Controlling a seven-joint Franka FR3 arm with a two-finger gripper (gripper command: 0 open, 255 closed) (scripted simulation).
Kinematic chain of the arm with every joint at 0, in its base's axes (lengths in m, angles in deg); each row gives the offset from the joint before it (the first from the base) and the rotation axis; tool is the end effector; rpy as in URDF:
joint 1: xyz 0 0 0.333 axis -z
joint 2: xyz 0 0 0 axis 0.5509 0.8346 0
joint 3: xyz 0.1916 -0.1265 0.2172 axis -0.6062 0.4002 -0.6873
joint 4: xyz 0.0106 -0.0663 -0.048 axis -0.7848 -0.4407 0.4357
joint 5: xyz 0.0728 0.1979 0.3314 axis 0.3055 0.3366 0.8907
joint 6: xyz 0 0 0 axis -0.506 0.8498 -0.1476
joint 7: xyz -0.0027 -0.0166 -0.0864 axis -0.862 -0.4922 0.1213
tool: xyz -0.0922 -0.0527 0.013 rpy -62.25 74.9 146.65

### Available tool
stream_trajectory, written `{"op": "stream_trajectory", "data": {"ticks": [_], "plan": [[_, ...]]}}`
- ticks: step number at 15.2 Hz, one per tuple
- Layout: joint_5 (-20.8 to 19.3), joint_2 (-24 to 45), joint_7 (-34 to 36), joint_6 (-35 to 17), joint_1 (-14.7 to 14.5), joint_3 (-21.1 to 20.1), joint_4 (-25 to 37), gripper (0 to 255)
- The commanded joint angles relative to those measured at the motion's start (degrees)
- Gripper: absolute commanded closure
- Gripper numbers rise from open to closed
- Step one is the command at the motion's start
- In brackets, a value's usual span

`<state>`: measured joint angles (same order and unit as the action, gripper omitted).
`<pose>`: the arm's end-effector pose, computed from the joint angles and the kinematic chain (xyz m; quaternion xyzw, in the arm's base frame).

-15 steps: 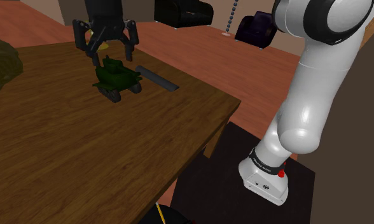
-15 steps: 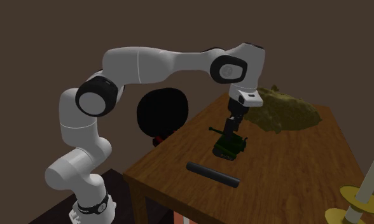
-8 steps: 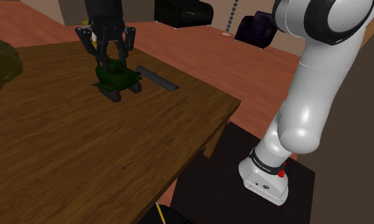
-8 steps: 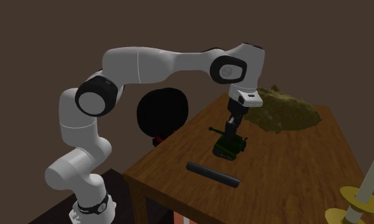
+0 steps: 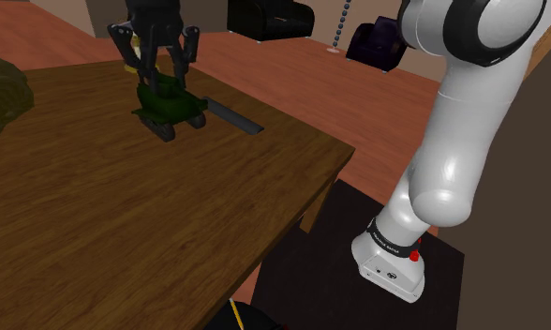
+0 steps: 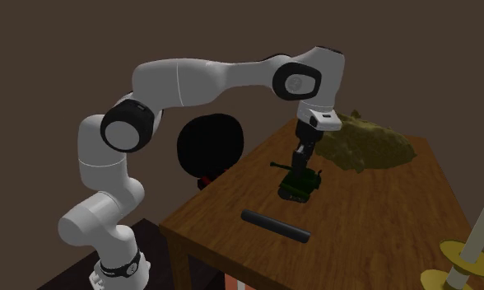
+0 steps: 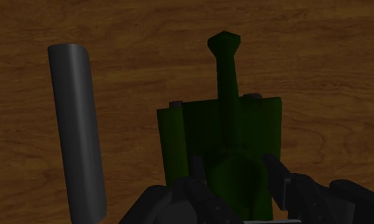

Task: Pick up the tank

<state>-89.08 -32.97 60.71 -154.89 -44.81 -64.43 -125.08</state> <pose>0.4966 0.3510 0.5996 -0.9981 0.0022 0.0607 0.0051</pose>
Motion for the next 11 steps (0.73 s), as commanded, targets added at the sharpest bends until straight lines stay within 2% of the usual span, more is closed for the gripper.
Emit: {"op": "stream_trajectory", "data": {"ticks": [1, 11], "plan": [[-0.3, 0.7, 0.3, 1.8, -0.4, -0.1, 2.4, 255], [-2.5, 5.3, 1.8, 11.3, -2.8, -0.4, 16.3, 255]]}}
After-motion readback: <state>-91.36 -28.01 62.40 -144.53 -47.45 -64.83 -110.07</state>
